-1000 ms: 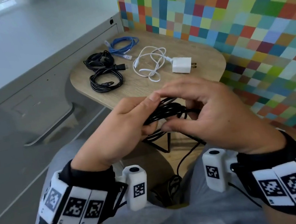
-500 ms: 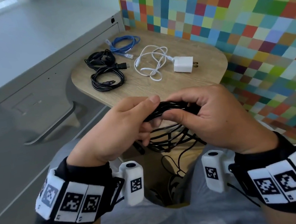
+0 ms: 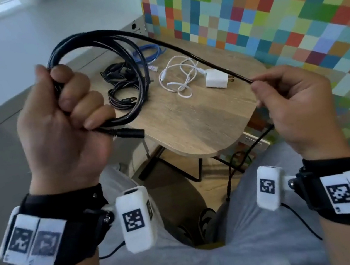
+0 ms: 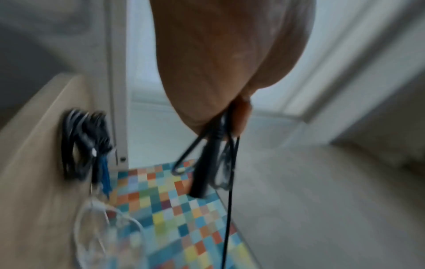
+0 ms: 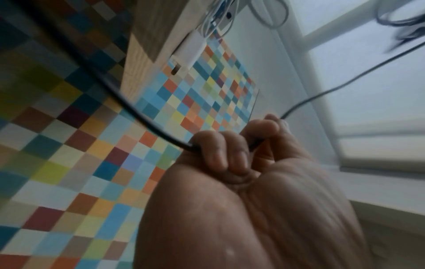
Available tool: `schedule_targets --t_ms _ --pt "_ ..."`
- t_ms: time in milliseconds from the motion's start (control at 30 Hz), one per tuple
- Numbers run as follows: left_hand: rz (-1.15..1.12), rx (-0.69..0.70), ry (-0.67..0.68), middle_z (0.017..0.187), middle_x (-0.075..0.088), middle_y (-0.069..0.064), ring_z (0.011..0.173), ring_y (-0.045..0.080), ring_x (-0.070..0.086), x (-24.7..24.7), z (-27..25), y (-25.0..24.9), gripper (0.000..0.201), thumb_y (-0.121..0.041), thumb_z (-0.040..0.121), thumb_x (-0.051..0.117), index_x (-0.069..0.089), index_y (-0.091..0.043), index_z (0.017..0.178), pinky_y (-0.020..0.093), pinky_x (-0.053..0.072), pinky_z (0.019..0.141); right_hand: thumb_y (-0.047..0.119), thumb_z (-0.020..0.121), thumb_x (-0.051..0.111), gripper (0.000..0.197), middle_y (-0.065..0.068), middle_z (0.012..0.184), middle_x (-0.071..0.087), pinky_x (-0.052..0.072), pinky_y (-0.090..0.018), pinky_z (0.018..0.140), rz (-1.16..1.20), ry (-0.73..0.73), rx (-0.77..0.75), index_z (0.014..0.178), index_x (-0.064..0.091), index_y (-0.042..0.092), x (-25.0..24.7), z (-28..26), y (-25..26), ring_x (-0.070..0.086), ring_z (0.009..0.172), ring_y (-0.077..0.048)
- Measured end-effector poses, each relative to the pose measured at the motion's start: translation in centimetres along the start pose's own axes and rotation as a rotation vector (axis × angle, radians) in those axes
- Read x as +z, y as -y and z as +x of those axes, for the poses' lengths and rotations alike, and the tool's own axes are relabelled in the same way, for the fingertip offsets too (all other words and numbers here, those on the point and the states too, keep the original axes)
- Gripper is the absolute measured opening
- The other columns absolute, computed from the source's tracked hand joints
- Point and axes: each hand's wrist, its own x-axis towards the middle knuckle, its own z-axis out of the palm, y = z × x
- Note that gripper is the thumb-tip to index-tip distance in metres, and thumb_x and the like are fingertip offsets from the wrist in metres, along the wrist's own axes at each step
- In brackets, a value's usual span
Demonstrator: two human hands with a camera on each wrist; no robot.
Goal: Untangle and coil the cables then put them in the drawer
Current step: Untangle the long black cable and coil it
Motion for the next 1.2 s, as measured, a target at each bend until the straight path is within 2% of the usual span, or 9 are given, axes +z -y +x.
schedule_targets --t_ms 67,133,233,333,467,667,833,933,1200 --pt "0.355 0.144 -0.228 0.06 0.03 -0.01 0.046 0.007 0.021 0.9 -0.1 1.1 0.037 -0.037 0.111 0.032 0.052 -0.023 0.082 0.022 0.028 0.045 0.02 0.098 0.072 0.009 0.007 0.078 0.071 0.053 -0.025 0.058 -0.132 0.103 0.026 0.098 0.077 0.027 0.9 -0.4 0.4 0.064 0.068 -0.011" --pt "0.663 0.241 -0.275 0.06 0.038 -0.008 0.047 0.012 0.032 1.3 -0.4 2.7 0.034 -0.031 0.111 0.034 0.051 -0.021 0.083 0.028 0.036 0.048 0.024 0.095 0.074 0.013 0.011 0.077 0.072 0.05 -0.019 0.055 -0.229 0.263 0.062 0.091 0.076 0.035 2.0 -0.9 1.1 0.065 0.069 -0.007" --pt "1.093 0.275 -0.158 0.065 0.05 -0.008 0.054 0.02 0.056 1.4 -1.0 4.7 0.027 -0.031 0.109 0.037 0.05 -0.025 0.086 0.034 0.048 0.054 0.029 0.092 0.077 0.013 0.021 0.073 0.07 0.05 -0.011 0.063 -0.342 0.459 0.029 0.088 0.075 0.041 3.4 -1.6 2.2 0.066 0.077 0.004" --pt "1.351 0.285 0.005 0.071 0.06 -0.007 0.068 0.012 0.071 1.9 -1.5 6.1 0.024 -0.034 0.109 0.038 0.048 -0.031 0.087 0.037 0.057 0.063 0.03 0.09 0.077 0.007 0.023 0.08 0.071 0.054 -0.019 0.069 -0.357 0.573 -0.055 0.094 0.08 0.034 4.1 -1.9 3.3 0.068 0.081 0.003" --pt "1.604 0.225 0.144 0.076 0.064 -0.016 0.075 -0.002 0.063 2.4 -2.0 7.0 0.022 -0.034 0.107 0.042 0.048 -0.035 0.086 0.012 0.045 0.064 0.024 0.088 0.076 0.01 0.017 0.086 0.072 0.057 -0.037 0.072 -0.221 0.544 -0.173 0.095 0.082 0.029 4.3 -1.9 4.0 0.069 0.082 -0.008" --pt "1.313 -0.231 0.27 0.05 0.043 -0.014 0.043 0.005 0.036 2.4 -1.7 7.1 0.036 -0.037 0.106 0.045 0.05 -0.027 0.071 0.025 0.03 0.047 0.021 0.079 0.092 0.023 0.014 0.088 0.065 0.042 -0.014 0.065 -0.095 0.326 -0.263 0.093 0.075 0.018 3.5 -1.9 3.9 0.061 0.071 -0.005" --pt "0.826 -0.491 0.286 0.046 0.043 -0.007 0.04 0.006 0.026 2.6 -2.2 6.2 0.047 -0.045 0.098 0.041 0.06 -0.009 0.074 0.022 0.019 0.042 0.055 0.08 0.081 0.056 0.012 0.109 0.071 0.046 -0.027 0.057 -0.018 0.469 -0.125 0.131 0.067 0.035 2.6 -1.4 3.4 0.051 0.059 -0.013" --pt "0.725 -0.507 0.331 0.05 0.036 -0.005 0.042 0.009 0.023 2.1 -2.0 5.7 0.047 -0.049 0.096 0.05 0.064 -0.009 0.076 0.025 0.018 0.042 0.047 0.092 0.072 0.028 0.008 0.091 0.076 0.054 -0.032 0.067 0.035 0.584 -0.072 0.111 0.078 0.027 2.5 -1.5 3.4 0.069 0.075 -0.012" --pt "0.956 -0.52 0.539 0.057 0.047 0.005 0.059 0.028 0.069 1.6 -1.8 5.1 0.044 -0.033 0.095 0.065 0.051 0.008 0.086 0.029 0.051 0.064 0.051 0.095 0.067 0.021 -0.002 0.079 0.074 0.052 -0.048 0.063 0.044 0.577 -0.037 0.092 0.078 0.033 3.0 -1.7 2.8 0.069 0.071 -0.024"
